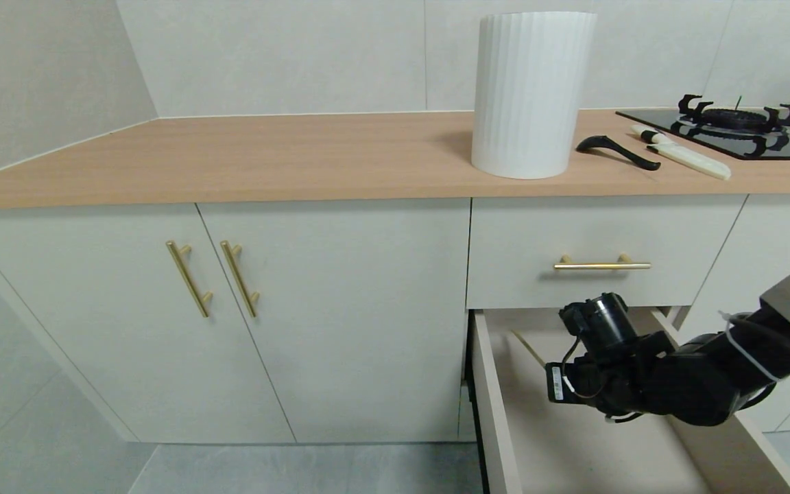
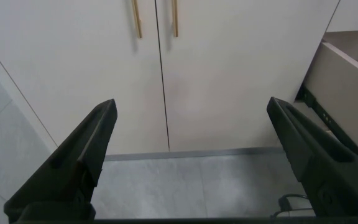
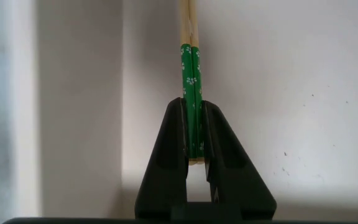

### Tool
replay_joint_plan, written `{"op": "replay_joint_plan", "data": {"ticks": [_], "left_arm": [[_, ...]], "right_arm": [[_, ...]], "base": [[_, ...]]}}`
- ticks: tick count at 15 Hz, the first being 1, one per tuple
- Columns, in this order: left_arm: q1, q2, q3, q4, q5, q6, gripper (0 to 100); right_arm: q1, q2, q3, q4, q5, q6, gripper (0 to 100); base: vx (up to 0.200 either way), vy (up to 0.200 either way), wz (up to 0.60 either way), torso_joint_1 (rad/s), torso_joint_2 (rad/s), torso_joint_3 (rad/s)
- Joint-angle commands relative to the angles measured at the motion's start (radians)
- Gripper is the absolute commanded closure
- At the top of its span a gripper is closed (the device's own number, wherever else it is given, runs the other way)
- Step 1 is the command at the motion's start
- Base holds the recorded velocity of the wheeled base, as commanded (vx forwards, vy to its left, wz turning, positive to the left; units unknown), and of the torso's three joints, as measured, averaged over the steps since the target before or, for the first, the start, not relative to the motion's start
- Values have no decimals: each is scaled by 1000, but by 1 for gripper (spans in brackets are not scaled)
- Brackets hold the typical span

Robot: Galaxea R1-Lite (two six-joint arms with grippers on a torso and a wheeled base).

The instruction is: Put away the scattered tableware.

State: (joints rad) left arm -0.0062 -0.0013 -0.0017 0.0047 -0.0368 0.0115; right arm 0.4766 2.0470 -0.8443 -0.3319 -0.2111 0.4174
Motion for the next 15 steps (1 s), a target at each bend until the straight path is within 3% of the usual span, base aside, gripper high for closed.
{"op": "replay_joint_plan", "data": {"ticks": [1,8,15], "left_arm": [[0,1,0,0,0,1,0],[0,1,0,0,0,1,0],[0,1,0,0,0,1,0]], "right_arm": [[13,81,1,-22,-8,11,100],[39,237,-6,-101,-91,12,100],[40,269,-6,-105,-106,9,100]], "base": [[0,0,0,0,0,0],[0,0,0,0,0,0],[0,0,0,0,0,0]]}}
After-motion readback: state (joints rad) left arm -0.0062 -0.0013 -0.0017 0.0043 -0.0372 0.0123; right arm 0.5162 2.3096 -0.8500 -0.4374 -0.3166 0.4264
